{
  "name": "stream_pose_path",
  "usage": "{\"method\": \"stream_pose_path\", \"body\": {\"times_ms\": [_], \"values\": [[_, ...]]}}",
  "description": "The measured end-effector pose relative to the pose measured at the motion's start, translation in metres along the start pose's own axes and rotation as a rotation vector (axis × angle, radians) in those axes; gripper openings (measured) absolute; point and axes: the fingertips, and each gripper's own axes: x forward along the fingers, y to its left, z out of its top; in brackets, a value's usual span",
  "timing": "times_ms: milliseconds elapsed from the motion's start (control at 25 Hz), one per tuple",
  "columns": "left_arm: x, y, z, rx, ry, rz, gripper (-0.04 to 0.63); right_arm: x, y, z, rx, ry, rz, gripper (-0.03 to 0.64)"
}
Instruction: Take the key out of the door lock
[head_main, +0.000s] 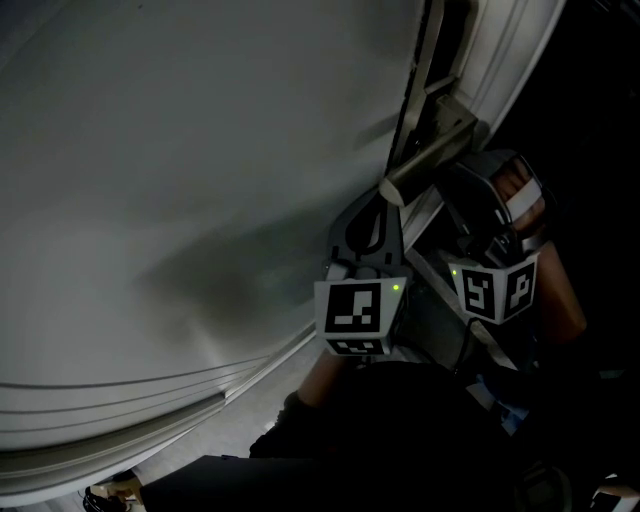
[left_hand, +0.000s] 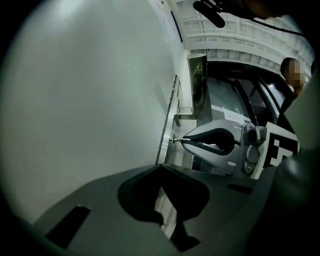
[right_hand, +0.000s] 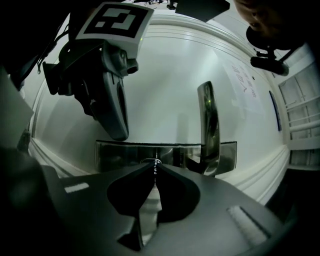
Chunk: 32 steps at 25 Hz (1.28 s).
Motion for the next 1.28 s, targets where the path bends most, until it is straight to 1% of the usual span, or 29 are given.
{"method": "stream_pose_path", "body": {"times_ms": [80,120,240,320,480,640,880,1280], "values": [[0.000,0.000,0.000,0.008,-0.002,-0.002,0.000,0.000,0.000,0.000,-0.016,0.000,-0.001,0.011],[0.000,0.000,-0.001,0.003,0.000,-0.003,0.000,0.000,0.000,0.000,-0.004,0.001,0.002,0.011],[0.000,-0.001,0.000,-0.011,-0.003,-0.002,0.000,-0.001,-0.001,0.000,0.078,0.003,0.024,0.011],[0.000,0.000,0.001,-0.011,-0.008,-0.001,0.000,-0.005,-0.001,-0.001,0.098,0.006,0.029,0.011],[0.001,-0.004,0.004,-0.025,-0.013,-0.005,0.000,-0.008,-0.002,-0.002,0.080,0.007,0.037,0.012],[0.000,-0.009,0.004,-0.022,-0.014,-0.007,0.000,-0.009,-0.001,-0.002,0.072,0.005,0.032,0.012],[-0.004,-0.009,0.001,0.009,-0.008,-0.003,0.000,-0.010,-0.001,-0.002,0.070,0.005,0.028,0.012],[-0.004,-0.008,-0.001,0.010,-0.005,0.002,0.000,-0.010,0.000,-0.002,0.049,0.013,0.022,0.012]]}}
